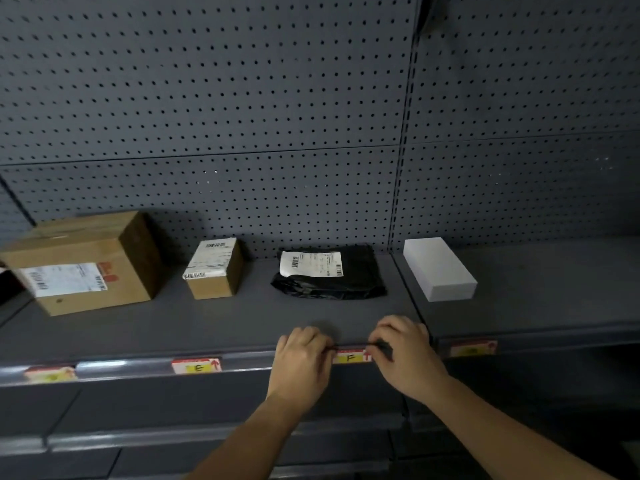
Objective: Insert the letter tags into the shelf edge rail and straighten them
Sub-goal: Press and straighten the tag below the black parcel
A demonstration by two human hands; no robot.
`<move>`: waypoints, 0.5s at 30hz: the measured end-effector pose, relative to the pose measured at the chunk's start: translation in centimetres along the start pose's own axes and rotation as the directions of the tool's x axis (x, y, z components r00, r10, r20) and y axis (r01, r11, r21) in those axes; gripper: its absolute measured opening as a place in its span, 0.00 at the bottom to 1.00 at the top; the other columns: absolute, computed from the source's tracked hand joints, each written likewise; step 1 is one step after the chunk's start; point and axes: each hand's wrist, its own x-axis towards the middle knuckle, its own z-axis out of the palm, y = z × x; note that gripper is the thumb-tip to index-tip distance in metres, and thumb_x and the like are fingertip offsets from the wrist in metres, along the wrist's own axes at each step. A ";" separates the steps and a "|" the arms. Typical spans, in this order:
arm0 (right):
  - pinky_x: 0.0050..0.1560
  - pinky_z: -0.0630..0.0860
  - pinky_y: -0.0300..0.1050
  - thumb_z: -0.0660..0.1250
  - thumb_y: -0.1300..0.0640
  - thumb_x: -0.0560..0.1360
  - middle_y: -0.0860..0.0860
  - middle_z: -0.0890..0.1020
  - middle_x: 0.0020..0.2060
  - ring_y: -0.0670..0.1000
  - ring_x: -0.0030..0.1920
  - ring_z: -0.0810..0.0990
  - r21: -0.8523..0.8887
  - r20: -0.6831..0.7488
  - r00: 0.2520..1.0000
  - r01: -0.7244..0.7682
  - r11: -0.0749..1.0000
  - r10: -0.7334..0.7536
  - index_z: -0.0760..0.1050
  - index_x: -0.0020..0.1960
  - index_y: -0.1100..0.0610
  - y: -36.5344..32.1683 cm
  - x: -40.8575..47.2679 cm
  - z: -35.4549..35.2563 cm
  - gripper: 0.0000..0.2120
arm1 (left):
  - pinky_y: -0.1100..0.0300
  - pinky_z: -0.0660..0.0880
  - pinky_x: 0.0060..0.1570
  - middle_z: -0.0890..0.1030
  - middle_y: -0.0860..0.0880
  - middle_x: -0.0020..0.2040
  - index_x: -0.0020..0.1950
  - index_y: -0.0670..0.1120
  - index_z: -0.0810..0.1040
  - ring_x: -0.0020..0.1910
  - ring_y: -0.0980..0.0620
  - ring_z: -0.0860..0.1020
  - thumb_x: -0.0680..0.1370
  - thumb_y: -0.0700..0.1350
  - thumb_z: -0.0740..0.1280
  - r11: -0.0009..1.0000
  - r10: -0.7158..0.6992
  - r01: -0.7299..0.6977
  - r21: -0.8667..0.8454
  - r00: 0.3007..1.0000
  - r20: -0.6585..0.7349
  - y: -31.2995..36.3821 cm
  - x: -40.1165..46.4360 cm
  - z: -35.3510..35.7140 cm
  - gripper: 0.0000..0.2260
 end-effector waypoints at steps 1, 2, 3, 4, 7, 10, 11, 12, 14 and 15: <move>0.56 0.63 0.44 0.69 0.48 0.74 0.40 0.71 0.48 0.42 0.53 0.71 -0.016 0.008 1.000 -0.014 1.000 0.014 0.78 0.48 0.46 0.0 -0.1 0.1 0.04 | 0.56 0.68 0.42 0.75 0.56 0.44 0.45 0.54 0.78 0.44 0.52 0.73 0.73 0.49 0.67 1.000 0.009 -0.009 -0.003 1.000 0.008 -0.4 -0.1 0.0 0.02; 0.57 0.63 0.44 0.69 0.49 0.74 0.41 0.71 0.48 0.42 0.53 0.71 -0.025 0.015 1.000 -0.026 0.999 0.026 0.78 0.48 0.46 -0.1 -0.3 0.2 0.04 | 0.57 0.68 0.42 0.75 0.56 0.44 0.44 0.54 0.78 0.44 0.52 0.73 0.73 0.48 0.68 1.000 0.019 -0.019 -0.005 1.000 0.018 -0.7 -0.1 0.2 0.02; 0.57 0.63 0.44 0.69 0.49 0.74 0.41 0.71 0.48 0.42 0.53 0.71 -0.032 0.015 0.999 -0.035 0.999 0.036 0.78 0.48 0.46 -0.1 -0.5 0.2 0.04 | 0.58 0.67 0.43 0.75 0.56 0.44 0.44 0.54 0.79 0.44 0.53 0.73 0.73 0.48 0.69 0.999 0.032 -0.032 -0.006 0.999 0.029 -1.0 -0.1 0.3 0.02; 0.57 0.63 0.45 0.69 0.49 0.74 0.41 0.72 0.48 0.43 0.53 0.71 -0.041 0.014 0.999 -0.043 0.998 0.044 0.78 0.48 0.46 -0.1 -0.6 0.3 0.03 | 0.58 0.67 0.43 0.75 0.57 0.45 0.45 0.54 0.79 0.44 0.53 0.73 0.73 0.48 0.69 0.999 0.045 -0.045 -0.007 0.998 0.040 -1.2 -0.1 0.5 0.02; 0.57 0.62 0.45 0.68 0.49 0.75 0.42 0.72 0.49 0.43 0.54 0.70 -0.066 0.020 0.998 -0.063 0.996 0.064 0.79 0.49 0.46 -0.1 -0.8 0.6 0.03 | 0.58 0.67 0.43 0.76 0.56 0.45 0.44 0.54 0.80 0.45 0.53 0.73 0.74 0.47 0.69 0.997 0.075 -0.074 -0.015 0.995 0.060 -1.6 0.0 0.7 0.02; 0.56 0.62 0.45 0.68 0.50 0.75 0.42 0.71 0.49 0.42 0.53 0.69 -0.070 0.018 0.997 -0.079 0.994 0.081 0.79 0.48 0.46 -0.4 -0.8 1.0 0.03 | 0.59 0.66 0.44 0.77 0.56 0.45 0.44 0.53 0.80 0.45 0.53 0.73 0.73 0.46 0.69 0.996 0.080 -0.079 -0.031 0.995 0.060 -1.7 -0.1 0.7 0.02; 0.56 0.63 0.45 0.68 0.51 0.75 0.42 0.71 0.49 0.42 0.53 0.69 -0.074 0.016 0.997 -0.079 0.994 0.080 0.79 0.48 0.46 -0.6 -0.8 1.1 0.02 | 0.59 0.66 0.44 0.77 0.56 0.45 0.44 0.53 0.80 0.45 0.53 0.73 0.73 0.45 0.69 0.997 0.078 -0.076 -0.035 0.995 0.062 -1.8 -0.1 0.7 0.03; 0.56 0.63 0.45 0.68 0.51 0.75 0.42 0.71 0.49 0.42 0.53 0.69 -0.081 0.016 0.997 -0.079 0.994 0.081 0.79 0.48 0.46 -0.7 -0.8 1.2 0.02 | 0.59 0.66 0.44 0.76 0.56 0.45 0.44 0.53 0.80 0.45 0.53 0.73 0.73 0.45 0.69 0.997 0.076 -0.073 -0.037 0.995 0.065 -1.8 0.0 0.8 0.03; 0.56 0.60 0.43 0.67 0.52 0.76 0.41 0.71 0.49 0.42 0.53 0.69 -0.093 0.021 0.996 -0.088 0.992 0.091 0.78 0.47 0.46 -0.8 -0.8 1.3 0.02 | 0.59 0.67 0.44 0.76 0.55 0.44 0.43 0.53 0.79 0.45 0.53 0.73 0.74 0.45 0.68 0.997 0.071 -0.068 -0.036 0.994 0.079 -1.9 0.1 0.9 0.03; 0.55 0.59 0.43 0.66 0.52 0.77 0.41 0.71 0.50 0.42 0.53 0.69 -0.095 0.021 0.996 -0.086 0.992 0.089 0.78 0.47 0.46 -0.9 -0.7 1.4 0.02 | 0.59 0.67 0.45 0.76 0.55 0.44 0.43 0.53 0.78 0.44 0.53 0.73 0.74 0.45 0.67 0.997 0.071 -0.068 -0.034 0.994 0.085 -2.0 0.3 0.9 0.03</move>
